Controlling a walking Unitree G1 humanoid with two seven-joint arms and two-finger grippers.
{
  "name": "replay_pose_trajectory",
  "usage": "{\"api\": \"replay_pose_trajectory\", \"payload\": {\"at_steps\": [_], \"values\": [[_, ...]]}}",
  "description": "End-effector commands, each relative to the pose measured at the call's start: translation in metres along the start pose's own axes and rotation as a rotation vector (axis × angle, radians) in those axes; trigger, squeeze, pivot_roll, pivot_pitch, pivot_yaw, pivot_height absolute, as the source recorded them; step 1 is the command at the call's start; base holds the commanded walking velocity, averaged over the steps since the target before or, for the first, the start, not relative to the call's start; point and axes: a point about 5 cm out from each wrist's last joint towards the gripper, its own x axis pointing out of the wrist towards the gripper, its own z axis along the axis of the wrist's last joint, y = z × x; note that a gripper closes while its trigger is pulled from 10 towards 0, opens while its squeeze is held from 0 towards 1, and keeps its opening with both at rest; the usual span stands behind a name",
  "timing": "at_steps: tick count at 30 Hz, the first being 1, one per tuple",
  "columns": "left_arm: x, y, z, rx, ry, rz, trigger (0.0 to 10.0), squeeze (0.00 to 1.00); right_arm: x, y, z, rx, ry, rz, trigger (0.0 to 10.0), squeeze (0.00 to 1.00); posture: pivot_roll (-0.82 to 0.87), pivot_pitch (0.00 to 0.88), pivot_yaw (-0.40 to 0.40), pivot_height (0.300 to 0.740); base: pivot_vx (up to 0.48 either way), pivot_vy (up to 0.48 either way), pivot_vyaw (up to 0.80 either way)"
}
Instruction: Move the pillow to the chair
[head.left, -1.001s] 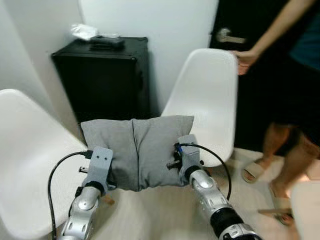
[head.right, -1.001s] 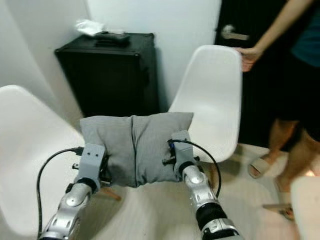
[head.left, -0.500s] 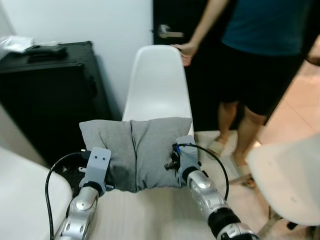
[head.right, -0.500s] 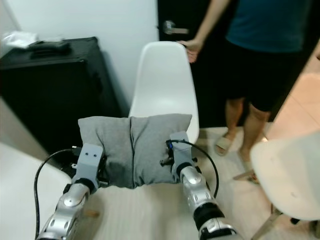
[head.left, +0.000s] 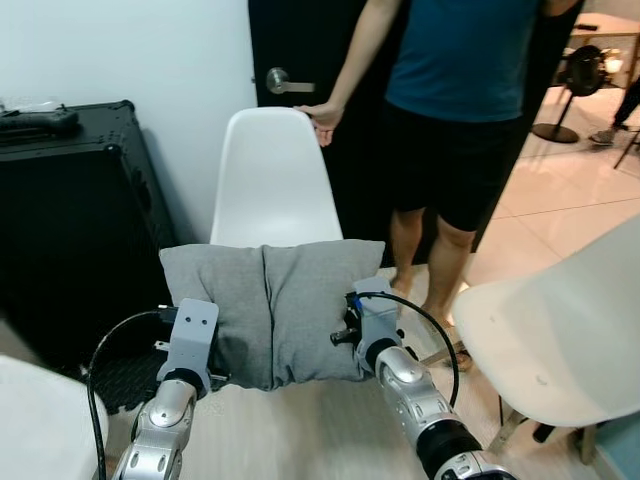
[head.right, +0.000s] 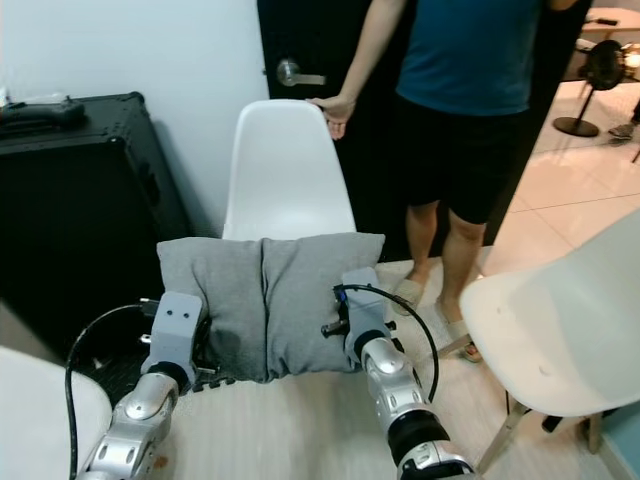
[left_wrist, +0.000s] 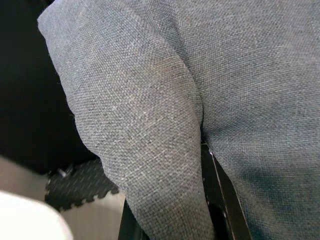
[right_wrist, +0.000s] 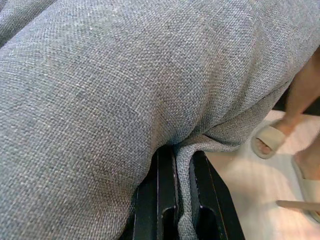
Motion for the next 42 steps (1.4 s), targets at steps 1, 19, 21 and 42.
{"api": "replay_pose_trajectory", "payload": {"at_steps": [1, 19, 21, 42], "values": [[0.001, -0.006, 0.01, -0.01, -0.041, -0.016, 10.0, 0.0, 0.005, 0.012, 0.007, 0.006, -0.022, 0.052, 10.0, 0.0, 0.14, 0.0, 0.015, 0.732, 0.0, 0.0, 0.0], [0.004, -0.006, 0.012, -0.034, -0.037, 0.001, 10.0, 0.0, 0.005, 0.01, 0.008, 0.013, -0.027, 0.048, 10.0, 0.0, 0.14, 0.0, 0.001, 0.732, 0.0, 0.0, 0.0], [0.005, -0.008, 0.013, -0.039, -0.04, -0.002, 10.0, 0.0, 0.005, 0.01, 0.009, 0.012, -0.027, 0.049, 10.0, 0.0, 0.14, 0.0, -0.002, 0.732, 0.0, 0.0, 0.0], [0.009, -0.011, 0.017, -0.057, -0.054, -0.006, 10.0, 0.0, 0.01, 0.009, 0.017, 0.008, -0.036, 0.065, 10.0, 0.0, 0.14, 0.0, -0.029, 0.732, 0.0, 0.0, 0.0]]}}
